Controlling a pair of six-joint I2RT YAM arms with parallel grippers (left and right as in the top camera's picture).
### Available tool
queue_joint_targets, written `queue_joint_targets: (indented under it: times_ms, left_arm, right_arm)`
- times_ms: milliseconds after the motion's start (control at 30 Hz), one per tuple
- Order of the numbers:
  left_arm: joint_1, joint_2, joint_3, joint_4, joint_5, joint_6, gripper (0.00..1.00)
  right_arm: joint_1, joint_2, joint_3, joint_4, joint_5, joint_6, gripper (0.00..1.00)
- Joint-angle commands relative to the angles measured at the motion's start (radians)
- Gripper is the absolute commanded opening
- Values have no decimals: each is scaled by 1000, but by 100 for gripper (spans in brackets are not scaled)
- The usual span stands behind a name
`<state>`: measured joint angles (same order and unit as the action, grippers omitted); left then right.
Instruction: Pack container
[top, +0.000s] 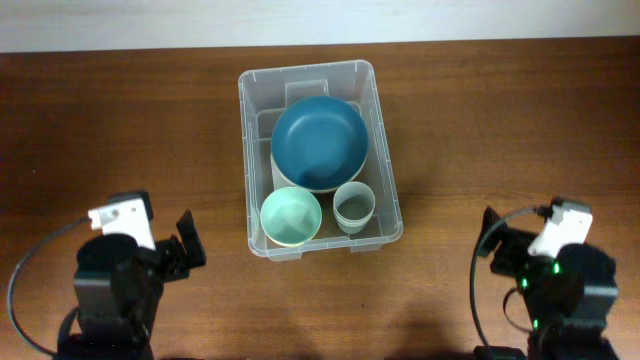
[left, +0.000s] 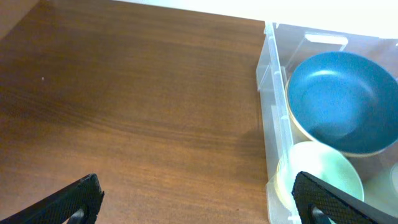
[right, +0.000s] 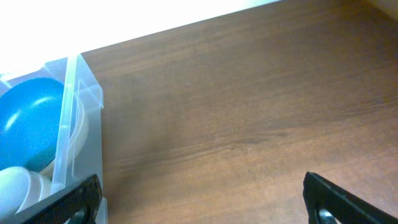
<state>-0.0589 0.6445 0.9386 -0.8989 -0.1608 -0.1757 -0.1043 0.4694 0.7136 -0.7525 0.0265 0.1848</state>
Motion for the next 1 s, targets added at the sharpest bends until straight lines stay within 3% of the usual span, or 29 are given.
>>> queue_joint_targets:
  times_ms: [0,133,333,567,633,800,967]
  left_arm:
    - [1,-24,-28,-9,7,13,100]
    - [1,-18,-28,-10,7,13,100]
    - [1,-18,-28,-10,7,13,100]
    - [1,-18,-28,-11,7,13,100]
    - [1,-18,-28,-11,7,13,100]
    - [1,-18,-28,-10,7,13,100]
    - [1,-18,-28,-10,7,13,100]
  right_arm:
    - [0,-52,-16,-41,11,11,99]
    - [0,-52,-16,-140,3,12,99]
    - [0,-52,-16,-169,-204,45,99]
    - [0,-52,-17,-209,-137,19,99]
    - [0,-52,-17,-206,-135,-47,99]
    - [0,-52,-43,-108,-151,-241,99]
    - [1,-69,-147,59,-208,-263,99]
